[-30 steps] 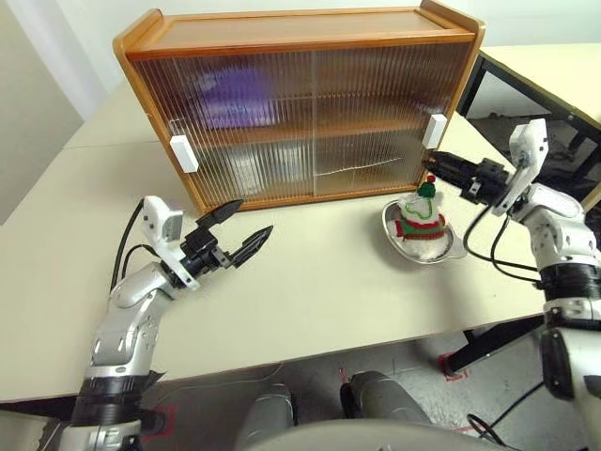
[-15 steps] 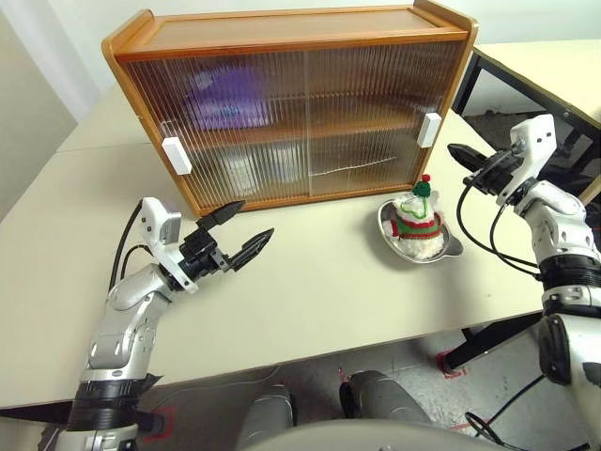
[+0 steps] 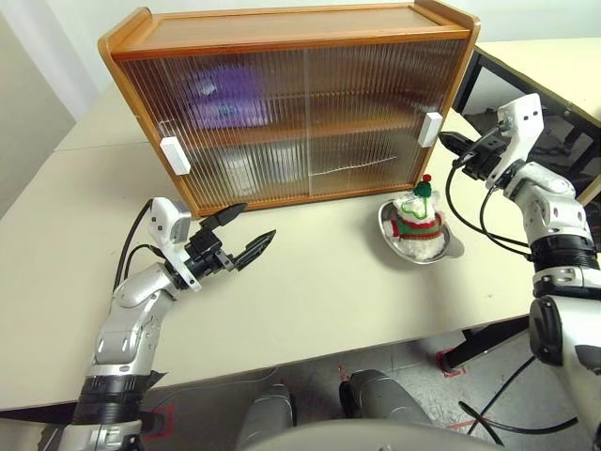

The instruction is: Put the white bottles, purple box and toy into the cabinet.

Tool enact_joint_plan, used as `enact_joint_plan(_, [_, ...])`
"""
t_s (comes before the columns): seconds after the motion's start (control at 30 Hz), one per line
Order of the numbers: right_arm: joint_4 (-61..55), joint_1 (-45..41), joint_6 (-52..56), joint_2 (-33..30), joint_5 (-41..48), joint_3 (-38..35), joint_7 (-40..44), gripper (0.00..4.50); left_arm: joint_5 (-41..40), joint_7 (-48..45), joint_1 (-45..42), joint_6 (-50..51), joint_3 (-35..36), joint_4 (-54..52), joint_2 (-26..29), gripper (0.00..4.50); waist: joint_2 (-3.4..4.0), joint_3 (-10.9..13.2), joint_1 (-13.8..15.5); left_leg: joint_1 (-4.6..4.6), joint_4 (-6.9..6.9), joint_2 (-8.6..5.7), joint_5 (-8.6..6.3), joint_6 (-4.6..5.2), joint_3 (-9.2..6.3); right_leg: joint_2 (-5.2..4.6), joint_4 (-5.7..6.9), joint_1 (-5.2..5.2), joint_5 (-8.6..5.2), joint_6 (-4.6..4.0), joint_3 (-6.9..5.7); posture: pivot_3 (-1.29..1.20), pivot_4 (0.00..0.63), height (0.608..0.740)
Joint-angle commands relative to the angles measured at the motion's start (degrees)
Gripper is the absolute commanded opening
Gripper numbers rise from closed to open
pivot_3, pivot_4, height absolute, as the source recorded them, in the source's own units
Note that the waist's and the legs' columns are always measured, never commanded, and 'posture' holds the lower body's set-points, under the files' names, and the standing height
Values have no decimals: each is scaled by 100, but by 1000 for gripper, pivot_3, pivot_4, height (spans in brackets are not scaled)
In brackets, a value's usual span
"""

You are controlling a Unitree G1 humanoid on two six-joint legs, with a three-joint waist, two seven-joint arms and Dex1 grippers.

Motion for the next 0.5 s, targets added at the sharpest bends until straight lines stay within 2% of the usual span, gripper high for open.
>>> enact_joint_plan(0.03, [23,-151,80,-1,-72,77,51,31,97,6,13,-40,-81,29,-27,4500,0,0,0,0,0,0,0,0,0,0,0,0,0,0,0,-163,3,740])
enact_joint_plan(0.23, [96,-294,53,125,-104,115,115,31,97,27,-58,6,-81,20,19,4500,0,-1,6,3,1,1,0,1,0,1,1,0,-23,43,-2,-154,0,740])
enact_joint_plan(0.5, [8,-438,136,253,-66,187,245,31,105,85,-68,30,-60,-47,21,4500,4,-4,14,5,3,3,1,2,2,2,2,0,-16,39,-3,-146,0,740])
